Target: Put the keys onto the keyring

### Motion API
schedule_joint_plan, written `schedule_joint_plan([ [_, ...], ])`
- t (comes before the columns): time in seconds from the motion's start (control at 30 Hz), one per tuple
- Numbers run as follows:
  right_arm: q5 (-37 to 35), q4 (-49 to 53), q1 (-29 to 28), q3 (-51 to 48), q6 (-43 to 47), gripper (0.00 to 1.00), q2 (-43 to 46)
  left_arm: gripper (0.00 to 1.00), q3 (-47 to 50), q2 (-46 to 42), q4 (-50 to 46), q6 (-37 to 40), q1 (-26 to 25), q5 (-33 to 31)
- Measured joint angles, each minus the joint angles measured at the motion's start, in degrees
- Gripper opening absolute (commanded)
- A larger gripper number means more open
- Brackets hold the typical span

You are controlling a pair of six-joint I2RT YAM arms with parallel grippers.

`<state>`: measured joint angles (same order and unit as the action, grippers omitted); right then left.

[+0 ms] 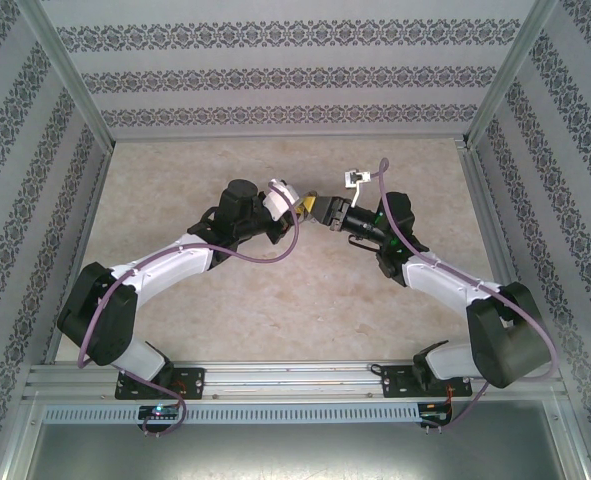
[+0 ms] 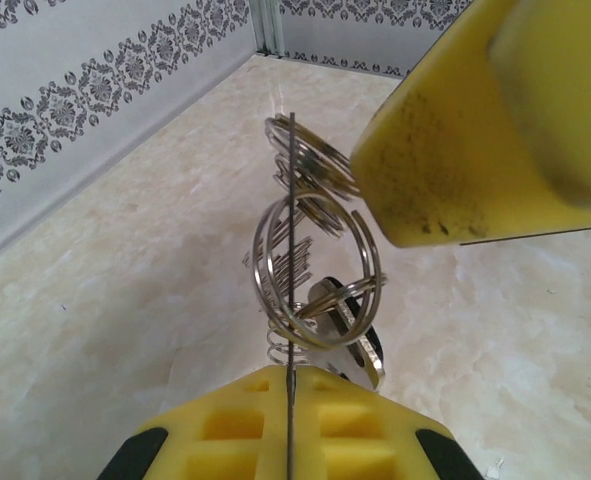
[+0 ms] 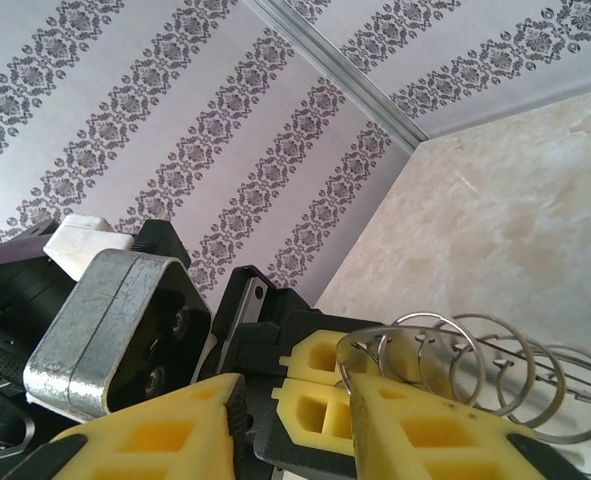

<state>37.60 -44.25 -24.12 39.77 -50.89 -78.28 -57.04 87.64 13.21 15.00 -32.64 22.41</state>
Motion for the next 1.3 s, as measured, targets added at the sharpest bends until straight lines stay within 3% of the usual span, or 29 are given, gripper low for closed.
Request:
schedule_joint_plan([
  [1.03,0.2,-0.6,0.8,-0.9,0.0,0.37,-1.9,0.0,0.0,0.0,0.0,0.0,0.0,0.0],
  [1.3,0.9,-0.6,0.2,1.2,-0.1,0.31,-2.8,0.0,0.0,0.0,0.0,0.0,0.0,0.2],
])
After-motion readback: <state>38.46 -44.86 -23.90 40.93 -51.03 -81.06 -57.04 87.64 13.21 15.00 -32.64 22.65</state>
